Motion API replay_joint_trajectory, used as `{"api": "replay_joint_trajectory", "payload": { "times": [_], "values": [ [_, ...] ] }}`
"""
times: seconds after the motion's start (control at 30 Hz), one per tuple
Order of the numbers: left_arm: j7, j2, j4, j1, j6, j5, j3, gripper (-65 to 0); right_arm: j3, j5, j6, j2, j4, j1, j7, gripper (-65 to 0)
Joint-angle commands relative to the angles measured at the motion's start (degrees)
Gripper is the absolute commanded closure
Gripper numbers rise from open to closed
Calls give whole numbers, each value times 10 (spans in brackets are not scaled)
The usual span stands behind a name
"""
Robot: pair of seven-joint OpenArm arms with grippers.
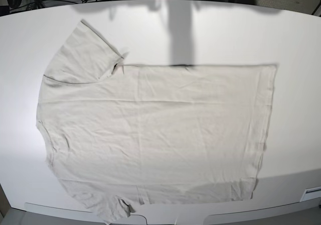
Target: Fold the T-shirt properly
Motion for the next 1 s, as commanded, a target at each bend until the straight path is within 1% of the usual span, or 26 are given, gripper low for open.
{"api": "replay_joint_trajectory", "payload": {
  "times": [0.0, 0.17, 0.23, 0.37, 0.47, 0.6, 0.67, 0.73, 0.87, 0.97],
  "values": [
    [-6, -2, 2, 2, 0, 0, 0, -239, 0, 3, -2, 7, 0, -2, 5, -150],
    [-12, -1, 2, 2, -2, -2, 0, -239, 0, 3, 0, 17, 0, -10, 20, -150],
    [-17, -1, 2, 2, -8, -5, 0, -239, 0, 3, 5, 21, 0, -16, 31, -150],
    [-19, -1, 2, 2, -31, -5, 0, -239, 0, 3, 16, 28, 0, -25, 44, -150],
    [-19, -1, 2, 3, -33, -5, 0, -239, 0, 3, 15, 29, 0, -27, 43, -150],
    [-33, -1, 14, 20, -33, -4, 0, -239, 0, 3, 15, 28, 0, -33, 44, -150],
    [-48, -1, 32, 38, -33, -5, 0, -239, 0, 2, 15, 29, 0, -37, 44, -150],
    [-51, -1, 56, 56, -36, -5, 0, -239, 0, 3, 16, 30, 2, -43, 44, -150],
    [-49, 0, 113, 100, -82, -7, 0, -239, 0, 2, 20, 40, 39, -75, 47, -150],
    [-42, 2, 160, 136, -93, -37, 0, -239, 0, 3, 20, 49, 96, -116, 48, -150]
  ]
}}
